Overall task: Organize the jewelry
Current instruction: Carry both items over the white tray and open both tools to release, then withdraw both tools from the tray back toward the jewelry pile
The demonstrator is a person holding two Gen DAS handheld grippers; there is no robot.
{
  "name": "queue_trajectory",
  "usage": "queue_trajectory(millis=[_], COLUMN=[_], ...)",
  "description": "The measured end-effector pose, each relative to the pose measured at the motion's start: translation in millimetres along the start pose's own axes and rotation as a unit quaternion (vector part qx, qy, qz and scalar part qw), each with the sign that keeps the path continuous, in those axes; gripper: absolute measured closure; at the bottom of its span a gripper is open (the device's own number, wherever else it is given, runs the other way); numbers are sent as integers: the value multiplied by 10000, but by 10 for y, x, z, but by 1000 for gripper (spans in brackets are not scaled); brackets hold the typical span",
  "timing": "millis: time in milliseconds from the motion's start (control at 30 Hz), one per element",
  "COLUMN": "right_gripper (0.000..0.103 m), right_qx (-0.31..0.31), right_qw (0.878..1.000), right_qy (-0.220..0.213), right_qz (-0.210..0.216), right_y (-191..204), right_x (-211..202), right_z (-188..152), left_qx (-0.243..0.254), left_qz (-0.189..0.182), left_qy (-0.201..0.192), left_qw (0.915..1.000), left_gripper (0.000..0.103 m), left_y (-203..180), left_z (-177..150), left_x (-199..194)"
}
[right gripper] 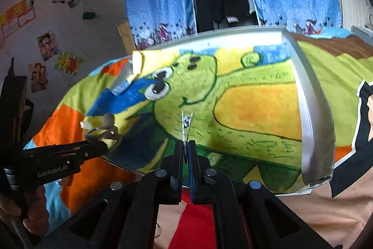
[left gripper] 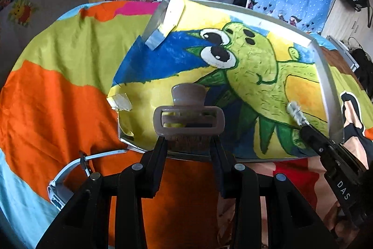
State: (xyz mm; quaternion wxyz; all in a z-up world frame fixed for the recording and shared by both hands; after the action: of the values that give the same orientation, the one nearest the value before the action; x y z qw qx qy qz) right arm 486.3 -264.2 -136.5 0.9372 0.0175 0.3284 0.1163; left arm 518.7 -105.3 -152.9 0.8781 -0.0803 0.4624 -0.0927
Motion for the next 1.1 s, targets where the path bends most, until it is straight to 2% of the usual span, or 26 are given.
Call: queue_trajectory(millis=[100, 133, 200, 267, 400, 467, 533, 600, 667, 767, 900, 1100], right_gripper=[96, 91, 77, 63, 53, 36, 26, 21, 9, 0, 0, 0], right_qx=[126, 142, 168, 190, 155, 180, 174, 46, -103, -293, -483, -699], right_qw=[9999, 9998, 9998, 9997, 9991, 9980, 9960, 9934, 9906, 9855, 9797, 9762], right_qy=[104, 114, 65, -64, -360, -603, -876, -1145, -1364, -1668, -1931, -2019], right_qz=[-45, -69, -99, -103, -136, -98, -32, -36, -60, -99, -261, -373], right_y=[-68, -81, -103, -111, -90, -68, -24, 49, 117, 226, 369, 568], right_x=[20, 11, -42, -150, -418, -617, -830, -1075, -1274, -1573, -1932, -2298], right_z=[-46, -45, -32, 5, 90, 123, 149, 156, 158, 101, -81, -338], left_qx=[-41, -78, -250, -527, -987, -1103, -1113, -1050, -969, -829, -615, -409], left_qz=[-16, -34, -19, -92, -263, -288, -283, -259, -212, -145, -20, 14], left_qy=[66, 98, 90, -108, -368, -550, -767, -995, -1236, -1543, -1912, -2189], left_qw=[10000, 9999, 9996, 9985, 9941, 9920, 9904, 9891, 9874, 9844, 9796, 9749], left_gripper=[67, 64, 42, 37, 32, 30, 27, 13, 6, 3, 2, 1], left_y=[7, 12, 45, 102, 193, 208, 220, 219, 206, 203, 226, 268], left_z=[10, 10, 10, 15, -31, -54, -111, -177, -260, -412, -656, -1079], left_x=[0, -9, -74, -218, -541, -750, -959, -1184, -1404, -1699, -2058, -2457])
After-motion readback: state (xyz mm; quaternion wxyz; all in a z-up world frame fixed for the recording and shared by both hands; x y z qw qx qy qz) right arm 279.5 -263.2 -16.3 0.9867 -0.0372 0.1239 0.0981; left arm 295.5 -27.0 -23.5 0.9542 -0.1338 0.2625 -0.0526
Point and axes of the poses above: each gripper's, at about its wrist camera, not at the fingertips, and x roughly the way its jaws point, y to its left, z to its top, the point moved 8 cm from there along x, roughly the way its jaws point, and after that the axes turned 8 degrees about -x, right-handed, at the moved point
